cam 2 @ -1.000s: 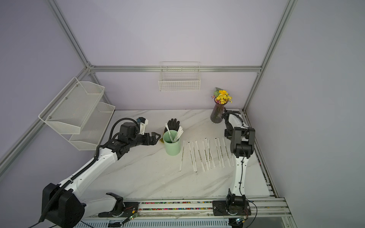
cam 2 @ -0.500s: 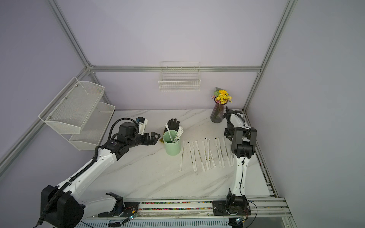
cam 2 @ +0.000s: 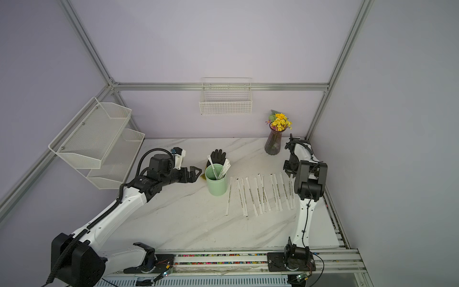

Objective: Take the straws out of the storage container
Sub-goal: Place the straw at the center of the board.

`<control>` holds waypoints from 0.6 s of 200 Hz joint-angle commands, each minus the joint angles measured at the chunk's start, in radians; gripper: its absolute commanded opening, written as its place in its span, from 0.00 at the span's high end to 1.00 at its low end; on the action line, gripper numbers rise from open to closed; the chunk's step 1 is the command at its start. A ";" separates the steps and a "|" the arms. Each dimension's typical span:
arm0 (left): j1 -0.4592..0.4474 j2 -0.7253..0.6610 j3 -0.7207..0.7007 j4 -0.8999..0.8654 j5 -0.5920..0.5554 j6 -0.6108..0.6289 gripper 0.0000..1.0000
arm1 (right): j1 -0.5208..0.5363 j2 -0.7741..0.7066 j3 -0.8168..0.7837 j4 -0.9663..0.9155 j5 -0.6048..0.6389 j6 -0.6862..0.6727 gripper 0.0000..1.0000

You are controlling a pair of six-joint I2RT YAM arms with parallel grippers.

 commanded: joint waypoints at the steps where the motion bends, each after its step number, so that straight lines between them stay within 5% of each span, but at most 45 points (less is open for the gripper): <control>1: -0.003 -0.015 0.030 0.017 0.014 0.017 0.00 | -0.007 -0.092 -0.029 0.029 -0.023 0.024 0.77; 51: -0.004 -0.054 0.063 -0.026 0.043 0.014 0.07 | -0.008 -0.332 -0.216 0.163 -0.062 0.042 0.78; 79: -0.007 -0.067 0.093 -0.064 0.133 -0.001 0.51 | -0.007 -0.452 -0.310 0.204 -0.117 0.045 0.80; 109: -0.039 -0.053 0.129 -0.074 0.254 -0.020 0.79 | 0.001 -0.537 -0.358 0.219 -0.174 0.054 0.84; 120: -0.059 -0.037 0.142 -0.075 0.290 -0.024 0.98 | 0.006 -0.558 -0.372 0.222 -0.186 0.057 0.85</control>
